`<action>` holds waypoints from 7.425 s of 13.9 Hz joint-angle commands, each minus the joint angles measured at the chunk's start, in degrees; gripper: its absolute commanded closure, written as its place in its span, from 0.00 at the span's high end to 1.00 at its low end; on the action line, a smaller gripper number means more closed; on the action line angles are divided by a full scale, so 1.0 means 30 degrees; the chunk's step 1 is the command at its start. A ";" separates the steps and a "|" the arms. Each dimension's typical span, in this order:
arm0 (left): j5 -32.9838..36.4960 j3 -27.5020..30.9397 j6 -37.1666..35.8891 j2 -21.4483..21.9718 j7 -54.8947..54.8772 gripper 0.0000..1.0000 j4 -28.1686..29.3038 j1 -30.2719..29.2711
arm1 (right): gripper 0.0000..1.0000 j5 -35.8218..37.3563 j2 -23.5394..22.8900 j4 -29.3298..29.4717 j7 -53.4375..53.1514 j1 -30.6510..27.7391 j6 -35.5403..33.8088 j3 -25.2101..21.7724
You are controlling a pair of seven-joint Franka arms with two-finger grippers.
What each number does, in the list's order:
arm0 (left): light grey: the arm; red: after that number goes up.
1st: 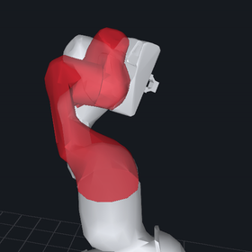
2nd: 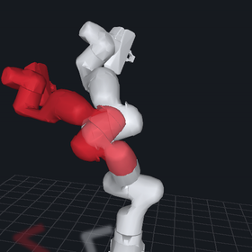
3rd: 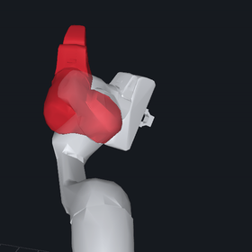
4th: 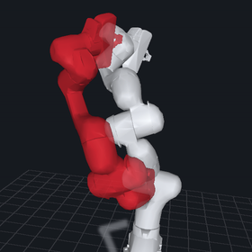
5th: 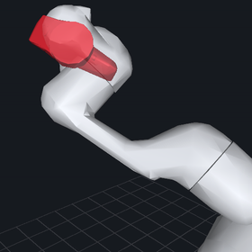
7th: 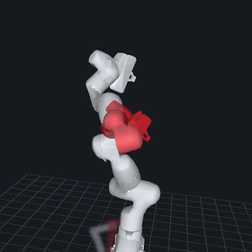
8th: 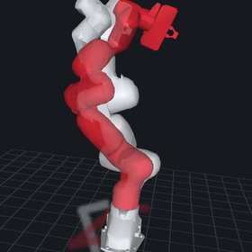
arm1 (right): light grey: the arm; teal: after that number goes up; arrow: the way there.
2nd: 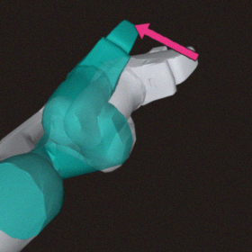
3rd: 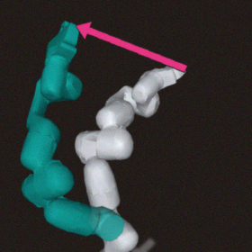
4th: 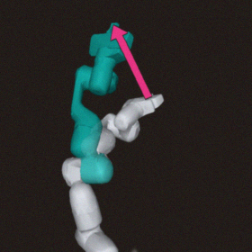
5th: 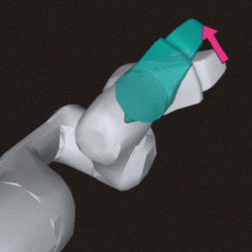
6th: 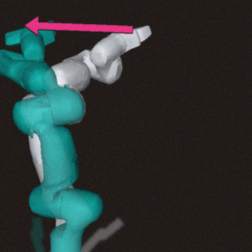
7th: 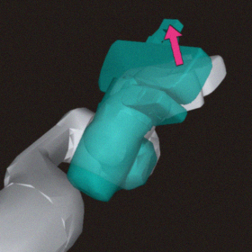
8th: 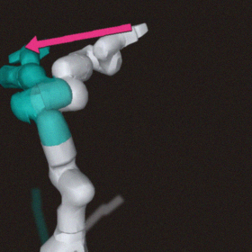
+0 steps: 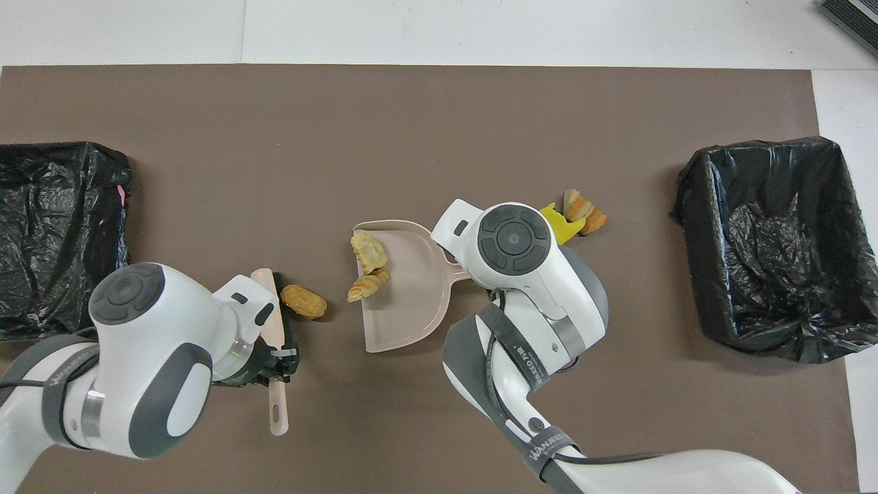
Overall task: Sweep and dump trash in bin
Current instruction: 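Sweep the bread crumbs into the dustpan with the left gripper's brush, then sweep the remaining crumbs into the dustpan with the brush again, then carry the loaded dustpan to the far bin with the right gripper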
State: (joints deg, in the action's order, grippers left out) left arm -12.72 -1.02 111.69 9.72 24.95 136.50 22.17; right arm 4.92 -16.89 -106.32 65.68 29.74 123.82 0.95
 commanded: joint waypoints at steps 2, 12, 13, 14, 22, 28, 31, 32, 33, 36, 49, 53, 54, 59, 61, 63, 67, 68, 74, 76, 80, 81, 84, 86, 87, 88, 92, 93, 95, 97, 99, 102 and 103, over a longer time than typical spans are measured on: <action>-0.0647 0.0192 0.2053 0.0072 0.0179 0.00 -0.0087 0.2594 | 0.00 0.0029 0.0182 -0.0303 -0.1208 0.0427 0.0209 0.0093; -0.1882 0.0397 -0.0213 -0.0777 0.0151 0.00 -0.4532 0.2548 | 0.00 0.0029 0.0036 -0.0302 -0.1034 0.0193 0.0269 0.0093; -0.1824 0.0397 -0.1445 -0.0865 0.0121 0.00 -0.5354 0.1991 | 0.00 0.0000 0.0065 -0.0302 -0.1034 0.0193 0.0181 0.0093; -0.1591 0.0397 -0.2182 -0.0895 0.0005 0.00 -0.5826 0.1434 | 0.00 0.0029 0.0065 -0.0302 -0.1034 0.0222 0.0122 0.0093; 0.2191 0.0426 -0.3480 -0.0954 -0.4119 0.00 -0.6214 -0.2110 | 0.00 -0.0264 0.0328 -0.0097 -0.1181 0.0016 0.0094 0.0093; 0.2132 0.0310 -0.0328 -0.1303 -0.7147 0.00 -0.3291 -0.3438 | 0.00 0.0175 0.0767 -0.0946 -0.1063 0.0221 -0.0287 0.0005; 0.1840 0.0280 0.1355 -0.1745 -0.6446 0.00 -0.2112 -0.0746 | 0.00 0.0410 0.0797 -0.0947 -0.1239 0.0339 -0.0435 0.0034; 0.1607 0.0309 0.1413 -0.1716 -0.5659 0.00 -0.1820 0.0421 | 0.00 0.0410 0.0768 -0.0947 -0.1268 0.0339 -0.0406 0.0034; 0.1199 0.0280 0.1443 -0.1716 -0.5245 0.00 -0.1759 0.1128 | 0.00 0.0439 0.0739 -0.0947 -0.1675 0.0368 -0.0347 0.0063; -0.0119 0.0309 0.1268 -0.1569 -0.4194 0.00 -0.1874 0.3383 | 0.00 0.0410 0.0592 -0.0889 -0.2701 0.0807 -0.0055 0.0063; 0.0197 0.0426 -0.3945 -0.1335 -0.1491 0.00 -0.6064 0.2104 | 0.00 0.0058 0.0738 -0.0508 -0.2382 -0.0158 -0.0054 0.0093; 0.0345 0.0397 -0.3745 -0.1159 -0.1549 0.00 -0.5628 0.1374 | 0.00 0.0000 0.1031 -0.0390 -0.2411 -0.0510 -0.0113 0.0063; 0.0345 0.0368 -0.3424 -0.0985 -0.1926 0.00 -0.5162 0.0529 | 0.00 -0.0029 0.1177 -0.0390 -0.2440 -0.0568 -0.0084 0.0063; 0.0374 0.0309 0.0210 -0.2652 -0.4450 0.00 -0.4220 0.0168 | 0.00 -0.0616 0.1033 -0.0828 -0.1767 -0.0394 0.0441 0.0063; 0.0374 0.0309 0.0360 -0.2653 -0.4479 0.00 -0.4220 0.0316 | 0.00 -0.0674 0.1032 -0.1092 -0.1913 -0.0245 0.0707 0.0063; 0.0345 0.0309 0.0270 -0.2624 -0.4479 0.00 -0.4190 0.0315 | 0.00 -0.1168 0.0973 -0.1122 -0.1972 -0.0363 0.1466 0.0063; 0.0345 0.0280 0.0446 -0.2828 -0.4537 0.00 -0.3929 0.1567 | 0.00 -0.4091 0.1090 -0.1679 0.0157 -0.1590 0.2727 0.0093; 0.0345 0.0251 0.0070 -0.2800 -0.4421 0.00 -0.4014 0.1691 | 0.00 -0.5378 0.1090 -0.1679 0.1356 -0.1855 0.2758 0.0064; 0.0316 0.0251 -0.1631 -0.2127 -0.4127 0.00 -0.5623 0.2161 | 0.00 -0.6795 0.1382 -0.1943 0.4591 -0.3440 0.2466 0.0064; 0.0316 0.0076 -0.1517 -0.2271 -0.4127 0.00 -0.6238 0.2394 | 0.00 -0.6914 0.1442 -0.1856 0.4591 -0.3499 0.2437 0.0063; 0.0316 -0.0043 -0.1749 -0.2126 -0.4156 0.00 -0.6856 0.2542 | 0.00 -0.7321 0.1529 -0.1826 0.4649 -0.3731 0.2465 0.0092; 0.0345 -0.0042 -0.2040 -0.2068 -0.4186 0.00 -0.6885 0.2426 | 0.00 -0.7701 0.1588 -0.1855 0.4765 -0.3907 0.2466 0.0064; 0.0345 0.0279 -0.3123 -0.1249 -0.4362 0.00 -0.7177 0.2017 | 0.00 -0.8958 0.1588 -0.1855 0.6370 -0.4697 0.2640 0.0093; 0.0374 0.0309 -0.4673 -0.1072 -0.3896 0.00 -0.7529 0.1723 | 0.00 -1.0977 0.1588 -0.1855 0.8827 -0.5400 0.2729 0.0063; 0.0403 0.0512 -0.5173 -0.0839 -0.3023 0.00 -0.7559 0.1547 | 0.00 -1.1421 0.1559 -0.1855 0.9738 -0.5809 0.2729 0.0063; 0.0403 0.0514 -0.5526 -0.0663 -0.1999 0.00 -0.7443 0.1140 | 0.00 -1.1658 0.1530 -0.1855 1.0472 -0.6219 0.2700 0.0063; 0.0403 0.0311 -0.3809 0.1268 -0.0846 0.00 -0.3996 0.1397 | 0.00 -1.2657 0.1820 -0.0717 1.1534 -0.6603 0.0428 -0.0170; 0.0403 -0.0039 -0.2931 0.1534 -0.0759 0.00 -0.3086 0.1689 | 0.00 -1.2569 0.1997 -0.0132 1.1534 -0.7155 -0.0948 -0.0229; 0.0403 -0.1063 -0.2048 0.1537 -0.0205 0.00 -0.1823 0.1984 | 0.00 -1.1521 0.2028 0.1301 1.1651 -0.8502 -0.3644 -0.0172; 0.0403 -0.1214 -0.0267 0.1245 0.0730 0.00 -0.0710 0.2974 | 0.00 -1.0493 0.2028 0.2476 1.1739 -0.9616 -0.5408 -0.0171; 0.0374 -0.1214 0.1989 0.0923 0.1903 0.00 0.0434 0.4322 | 0.00 -0.9584 0.2319 0.2890 1.1943 -1.0788 -0.6524 -0.0171; 0.0374 -0.1215 0.3284 0.0279 0.3805 0.00 0.0907 0.6022 | 0.00 -0.8586 0.2760 0.2950 1.2909 -1.2719 -0.7288 -0.0200; 0.0374 -0.1214 0.3666 0.0016 0.4363 0.00 0.0907 0.6463 | 0.00 -0.8526 0.2760 0.2950 1.3230 -1.3655 -0.7493 -0.0200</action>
State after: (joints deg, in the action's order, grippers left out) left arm -12.16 -5.56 119.91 10.24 34.44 138.36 38.42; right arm -21.68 -9.39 -97.63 102.82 -6.68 103.31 -0.29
